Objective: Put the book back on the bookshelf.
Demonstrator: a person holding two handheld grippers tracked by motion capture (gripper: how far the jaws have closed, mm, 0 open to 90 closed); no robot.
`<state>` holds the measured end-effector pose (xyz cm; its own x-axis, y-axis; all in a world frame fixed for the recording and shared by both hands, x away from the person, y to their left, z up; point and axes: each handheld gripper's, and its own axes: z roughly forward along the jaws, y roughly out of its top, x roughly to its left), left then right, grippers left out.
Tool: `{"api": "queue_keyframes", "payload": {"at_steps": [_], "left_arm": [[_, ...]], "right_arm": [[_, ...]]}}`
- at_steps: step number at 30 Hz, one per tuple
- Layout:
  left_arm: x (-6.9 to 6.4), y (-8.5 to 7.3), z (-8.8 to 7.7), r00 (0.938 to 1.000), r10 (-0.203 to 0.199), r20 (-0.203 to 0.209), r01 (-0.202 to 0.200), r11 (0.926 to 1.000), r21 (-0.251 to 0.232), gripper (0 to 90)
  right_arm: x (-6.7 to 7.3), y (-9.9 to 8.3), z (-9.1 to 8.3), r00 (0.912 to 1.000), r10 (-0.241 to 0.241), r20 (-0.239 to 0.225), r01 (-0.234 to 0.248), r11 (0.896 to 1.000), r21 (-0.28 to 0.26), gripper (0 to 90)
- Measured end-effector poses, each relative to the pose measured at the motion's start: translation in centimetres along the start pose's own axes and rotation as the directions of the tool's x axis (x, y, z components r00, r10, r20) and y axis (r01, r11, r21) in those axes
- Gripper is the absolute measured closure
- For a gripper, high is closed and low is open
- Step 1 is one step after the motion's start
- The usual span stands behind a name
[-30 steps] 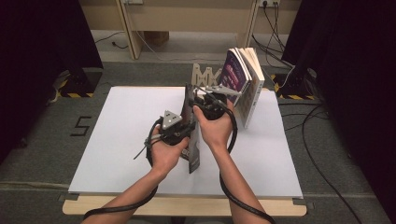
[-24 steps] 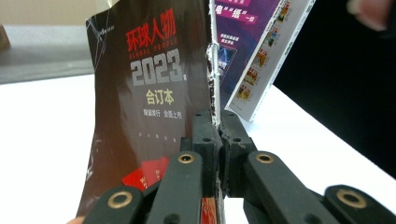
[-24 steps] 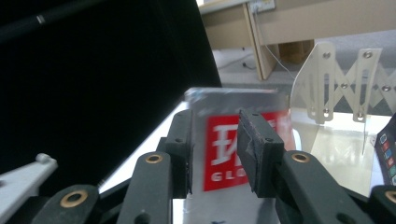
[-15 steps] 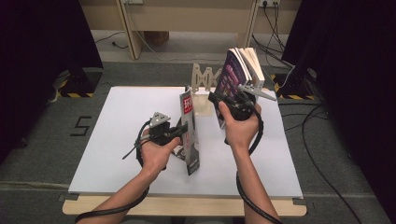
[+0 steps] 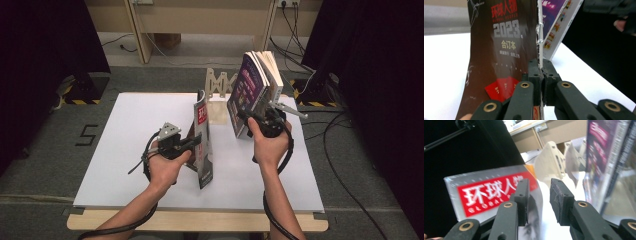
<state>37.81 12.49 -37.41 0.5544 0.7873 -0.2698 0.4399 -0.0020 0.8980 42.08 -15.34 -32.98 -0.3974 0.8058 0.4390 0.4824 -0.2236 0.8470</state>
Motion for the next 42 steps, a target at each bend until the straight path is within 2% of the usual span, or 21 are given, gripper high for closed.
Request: {"api": "queue_keyframes", "payload": {"at_steps": [11,15,20,29,31,36,42], "left_arm": [[-0.6,1.2,-0.8,0.9974,0.046,0.056,-0.045,0.9988,-0.021,87.6],[-0.6,1.7,-0.9,0.9974,0.044,0.057,-0.042,0.9980,-0.048,87.6],[-0.3,3.2,-1.1,0.9977,0.052,0.043,-0.047,0.9939,-0.099,87.6],[0.2,5.5,-0.2,0.9976,0.068,0.008,-0.066,0.9780,-0.198,87.5],[0.4,5.7,0.2,0.9977,0.067,0.002,-0.066,0.9774,-0.201,87.5],[0.2,6.0,1.3,0.9944,0.104,-0.020,-0.105,0.9724,-0.208,87.5],[0.5,6.8,2.6,0.9950,0.093,-0.037,-0.099,0.9649,-0.243,87.5]], "right_arm": [[-3.0,-2.4,-1.0,0.9977,0.046,0.048,-0.048,0.998,0.035,68.7],[-4.2,-3.3,-1.6,0.9949,0.074,0.069,-0.076,0.997,0.034,68.6],[-5.4,-4.1,-2.3,0.9920,0.084,0.094,-0.088,0.996,0.035,68.6],[-6.9,-5.8,-3.1,0.9878,0.107,0.113,-0.111,0.993,0.032,67.8],[-7.2,-6.3,-3.2,0.9861,0.115,0.120,-0.120,0.992,0.038,67.8],[-8.0,-7.1,-3.5,0.9841,0.119,0.131,-0.125,0.991,0.037,67.7],[-8.7,-8.0,-3.8,0.9813,0.136,0.135,-0.143,0.989,0.037,67.6]]}}
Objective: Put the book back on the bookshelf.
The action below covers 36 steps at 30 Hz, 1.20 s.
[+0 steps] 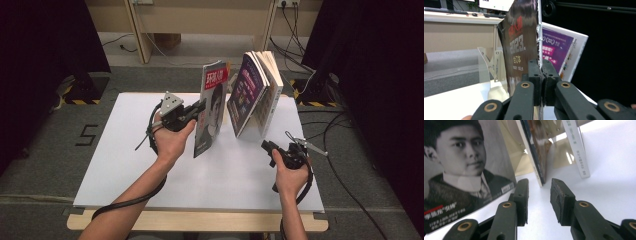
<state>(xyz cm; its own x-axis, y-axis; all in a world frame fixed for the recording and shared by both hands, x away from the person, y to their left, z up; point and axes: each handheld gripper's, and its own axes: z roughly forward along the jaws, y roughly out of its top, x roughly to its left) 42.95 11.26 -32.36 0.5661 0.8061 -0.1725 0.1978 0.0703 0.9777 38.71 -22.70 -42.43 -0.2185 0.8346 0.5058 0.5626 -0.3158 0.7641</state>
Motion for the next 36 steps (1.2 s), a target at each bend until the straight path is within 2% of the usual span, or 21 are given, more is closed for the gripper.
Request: {"api": "queue_keyframes", "payload": {"at_steps": [1,8,9,10,14,17,19,23,28,36], "left_arm": [[0.1,0.1,0.3,1.0000,0.000,-0.001,0.000,1.0000,-0.005,87.5],[0.4,0.4,2.0,0.9989,0.036,-0.031,-0.038,0.9977,-0.057,87.4],[0.5,0.3,2.2,0.9986,0.038,-0.037,-0.041,0.9972,-0.063,87.5],[0.5,0.3,2.2,0.9986,0.038,-0.037,-0.041,0.9972,-0.063,87.4],[0.8,-0.5,3.2,0.9967,0.055,-0.060,-0.059,0.9960,-0.067,87.4],[1.2,-1.3,3.5,0.9958,0.053,-0.074,-0.059,0.9954,-0.076,87.3],[1.3,-1.4,3.3,0.9959,0.056,-0.072,-0.061,0.9951,-0.078,87.2],[1.3,-1.5,2.8,0.9888,0.112,-0.099,-0.119,0.9905,-0.069,87.1],[1.7,-2.0,1.8,0.9873,0.114,-0.110,-0.122,0.9907,-0.061,86.9],[2.6,-3.2,0.0,0.9851,0.128,-0.115,-0.133,0.9904,-0.036,85.9]], "right_arm": [[0.0,-0.1,0.0,0.9999,0.013,-0.001,-0.013,1.000,0.006,67.5],[-0.8,-0.5,0.1,0.9999,0.004,0.013,-0.004,1.000,0.009,67.2],[-0.7,-0.6,0.1,0.9998,0.015,0.012,-0.015,1.000,0.013,67.2],[-0.8,-0.7,0.2,0.9999,0.004,0.017,-0.004,1.000,0.014,67.2],[-0.8,-0.8,0.5,0.9999,0.004,0.012,-0.005,1.000,0.023,67.2],[-0.8,-0.8,0.6,0.9999,0.002,0.011,-0.002,1.000,0.023,67.2],[-0.8,-0.9,0.6,0.9999,0.008,0.009,-0.009,1.000,0.028,67.1],[-1.0,-1.0,0.7,0.9999,0.000,0.011,0.000,1.000,0.030,67.1],[-0.9,-1.1,0.6,0.9999,0.012,0.012,-0.012,0.999,0.036,67.0],[-1.0,-1.2,0.6,0.9999,0.003,0.016,-0.003,0.999,0.036,66.8]]}}
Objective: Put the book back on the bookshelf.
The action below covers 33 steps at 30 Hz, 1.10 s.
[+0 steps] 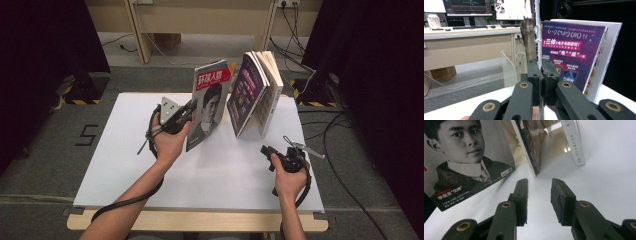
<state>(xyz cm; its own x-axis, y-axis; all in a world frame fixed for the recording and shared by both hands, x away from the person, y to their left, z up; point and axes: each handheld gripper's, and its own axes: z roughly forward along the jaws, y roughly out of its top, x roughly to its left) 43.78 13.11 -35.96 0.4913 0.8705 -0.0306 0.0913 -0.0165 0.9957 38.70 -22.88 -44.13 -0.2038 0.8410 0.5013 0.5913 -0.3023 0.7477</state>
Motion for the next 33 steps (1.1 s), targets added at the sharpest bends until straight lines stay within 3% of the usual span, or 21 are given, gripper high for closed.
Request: {"api": "queue_keyframes", "payload": {"at_steps": [7,12,19,24,28,33], "left_arm": [[0.3,-2.5,-1.3,0.9999,-0.003,0.015,0.003,0.9984,0.056,85.4],[0.3,-4.0,-1.9,0.9980,-0.045,0.044,0.041,0.9954,0.087,84.8],[0.3,-4.0,-1.9,0.9945,-0.079,0.069,0.070,0.9905,0.118,84.3],[-0.3,-3.6,-1.0,0.9880,-0.110,0.109,0.092,0.9835,0.156,84.1],[-0.8,-3.6,-0.2,0.9847,-0.118,0.129,0.094,0.9801,0.175,83.8],[-1.1,-3.2,0.3,0.9852,-0.115,0.127,0.090,0.9773,0.192,83.9]], "right_arm": [[0.0,-0.1,0.0,0.9999,0.012,0.002,-0.012,1.000,0.006,66.7],[-0.2,-0.1,-0.1,0.9999,0.008,0.007,-0.008,1.000,0.000,66.6],[-0.4,-0.1,-0.2,0.9997,0.022,0.009,-0.022,1.000,0.000,66.5],[-0.6,-0.1,-0.3,0.9998,0.019,0.011,-0.019,1.000,0.001,66.2],[-0.7,-0.1,-0.3,0.9997,0.023,0.011,-0.023,1.000,-0.004,66.0],[-0.9,0.0,-0.4,0.9993,0.036,0.012,-0.036,0.999,-0.005,65.8]]}}
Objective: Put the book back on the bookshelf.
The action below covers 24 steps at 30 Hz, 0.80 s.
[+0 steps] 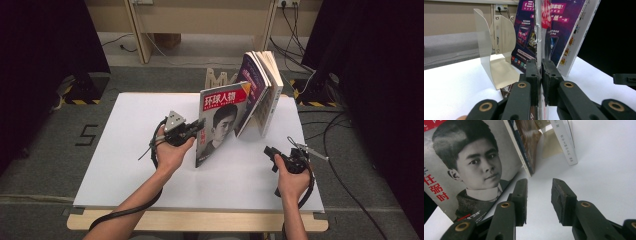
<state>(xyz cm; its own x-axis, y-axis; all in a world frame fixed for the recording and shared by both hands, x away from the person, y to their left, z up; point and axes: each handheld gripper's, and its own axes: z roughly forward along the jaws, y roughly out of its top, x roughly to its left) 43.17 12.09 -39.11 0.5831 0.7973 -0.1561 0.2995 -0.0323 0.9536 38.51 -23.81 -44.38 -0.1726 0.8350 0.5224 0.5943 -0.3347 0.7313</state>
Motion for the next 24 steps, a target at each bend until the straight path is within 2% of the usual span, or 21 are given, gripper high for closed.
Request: {"api": "queue_keyframes", "payload": {"at_steps": [6,11,14,17,24], "left_arm": [[0.4,0.2,0.2,0.9998,-0.019,-0.001,0.019,0.9996,0.020,82.0],[0.6,0.5,0.8,0.9984,-0.050,0.027,0.049,0.9983,0.030,78.2],[0.6,0.8,1.3,0.9971,-0.065,0.041,0.063,0.9971,0.042,74.4],[0.5,0.9,1.8,0.9960,-0.075,0.049,0.072,0.9960,0.052,72.3],[0.4,1.5,3.0,0.9944,-0.089,0.057,0.085,0.9934,0.078,73.2]], "right_arm": [[0.0,0.0,0.0,1.0000,-0.005,0.002,0.005,1.000,-0.001,65.7],[0.0,-0.1,0.1,0.9999,-0.011,0.003,0.011,1.000,0.002,65.4],[0.1,-0.1,0.2,0.9999,0.011,-0.002,-0.011,1.000,0.011,65.1],[0.0,-0.2,0.3,1.0000,-0.003,-0.002,0.003,1.000,0.007,65.0],[-0.3,-0.2,0.3,1.0000,-0.008,0.004,0.008,1.000,0.008,64.7]]}}
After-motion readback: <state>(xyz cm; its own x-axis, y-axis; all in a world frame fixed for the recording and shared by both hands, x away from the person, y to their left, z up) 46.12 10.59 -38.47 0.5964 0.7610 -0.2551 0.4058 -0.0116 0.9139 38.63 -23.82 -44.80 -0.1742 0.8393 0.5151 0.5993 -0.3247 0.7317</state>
